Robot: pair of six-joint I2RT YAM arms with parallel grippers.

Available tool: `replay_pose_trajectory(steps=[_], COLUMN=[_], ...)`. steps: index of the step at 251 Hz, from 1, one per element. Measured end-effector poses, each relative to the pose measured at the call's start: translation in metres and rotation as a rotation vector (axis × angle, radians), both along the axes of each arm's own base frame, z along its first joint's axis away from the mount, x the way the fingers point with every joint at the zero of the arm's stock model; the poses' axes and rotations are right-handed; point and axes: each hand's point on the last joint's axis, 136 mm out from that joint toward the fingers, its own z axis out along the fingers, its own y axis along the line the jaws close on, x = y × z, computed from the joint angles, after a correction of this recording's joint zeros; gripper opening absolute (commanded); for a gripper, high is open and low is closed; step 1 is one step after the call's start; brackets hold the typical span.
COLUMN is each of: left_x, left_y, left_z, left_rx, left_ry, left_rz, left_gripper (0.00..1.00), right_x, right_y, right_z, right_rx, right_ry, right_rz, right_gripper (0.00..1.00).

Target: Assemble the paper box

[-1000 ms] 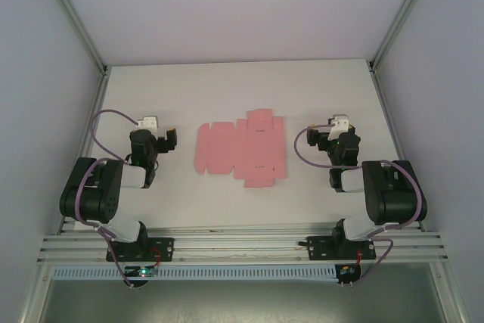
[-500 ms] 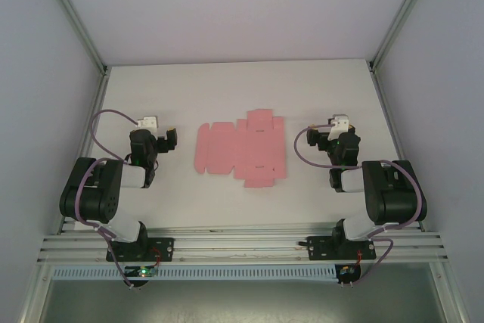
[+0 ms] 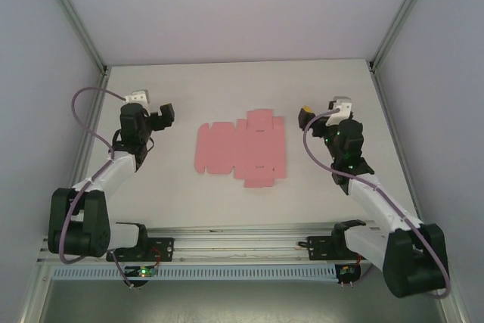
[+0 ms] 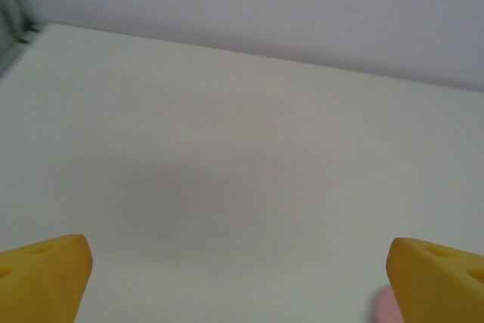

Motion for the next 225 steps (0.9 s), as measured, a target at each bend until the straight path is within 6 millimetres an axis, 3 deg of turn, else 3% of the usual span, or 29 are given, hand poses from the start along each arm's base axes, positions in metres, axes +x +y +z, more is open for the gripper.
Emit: replay_pose_trajectory(steps=[18, 55, 103, 145, 183, 225], left_x=[-0.005, -0.025, -0.040, -0.043, -0.048, -0.046], left_y=[-0.013, -0.042, -0.064, -0.079, -0.088, -0.110], left_z=[-0.003, -0.032, -0.048, -0.072, -0.101, -0.116], left_rx=[-0.082, -0.224, -0.304, -0.347, -0.387, -0.436], left_ry=[0.036, 0.154, 0.251, 0.338, 0.437, 0.509], left_rz=[-0.035, -0.096, -0.130, -0.161, -0.182, -0.251], left_gripper=[1.00, 1.00, 1.00, 1.00, 1.00, 1.00], right_x=[-0.010, -0.017, -0.014, -0.010, -0.013, -0.006], right_y=[0.028, 0.084, 0.137, 0.150, 0.146, 0.144], right_z=[-0.009, -0.038, -0.104, -0.152, -0.189, -0.191], right_rx=[0.038, 0.064, 0.098, 0.115, 0.116, 0.125], right_ry=[0.070, 0.253, 0.501, 0.661, 0.771, 0.763], right_rz=[0.070, 0.205, 0.335, 0.347, 0.323, 0.316], right_gripper=[0.98, 0.94, 0.91, 0.89, 0.88, 0.88])
